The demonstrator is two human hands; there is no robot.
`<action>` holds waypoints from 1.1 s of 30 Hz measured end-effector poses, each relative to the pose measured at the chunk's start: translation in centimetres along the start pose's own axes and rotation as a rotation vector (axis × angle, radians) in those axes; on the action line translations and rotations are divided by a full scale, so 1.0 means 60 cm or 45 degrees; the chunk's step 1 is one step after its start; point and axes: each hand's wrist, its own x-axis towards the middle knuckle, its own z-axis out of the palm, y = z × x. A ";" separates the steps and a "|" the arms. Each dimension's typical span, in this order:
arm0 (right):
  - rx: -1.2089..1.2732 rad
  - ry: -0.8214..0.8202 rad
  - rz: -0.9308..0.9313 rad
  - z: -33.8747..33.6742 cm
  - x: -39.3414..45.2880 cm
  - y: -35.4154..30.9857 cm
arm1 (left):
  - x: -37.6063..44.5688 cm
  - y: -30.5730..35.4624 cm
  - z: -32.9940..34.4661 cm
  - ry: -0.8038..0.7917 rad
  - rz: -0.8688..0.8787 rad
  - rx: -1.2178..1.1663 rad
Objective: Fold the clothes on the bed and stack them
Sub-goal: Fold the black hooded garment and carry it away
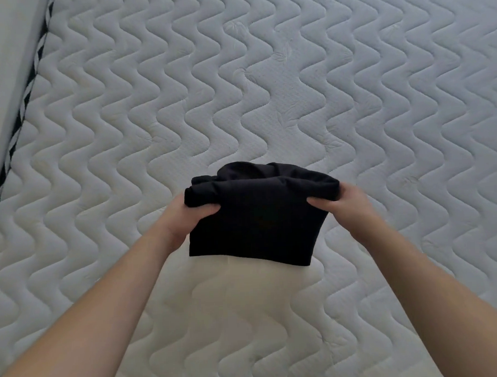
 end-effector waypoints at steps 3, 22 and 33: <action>-0.031 0.092 -0.158 -0.045 -0.019 -0.041 | -0.013 0.058 0.015 0.008 0.182 0.165; 0.057 0.616 0.329 -0.042 -0.123 0.240 | -0.074 -0.208 0.159 0.073 0.490 1.099; 1.165 0.499 0.787 0.066 -0.100 0.170 | 0.003 -0.148 0.194 0.406 -0.414 0.023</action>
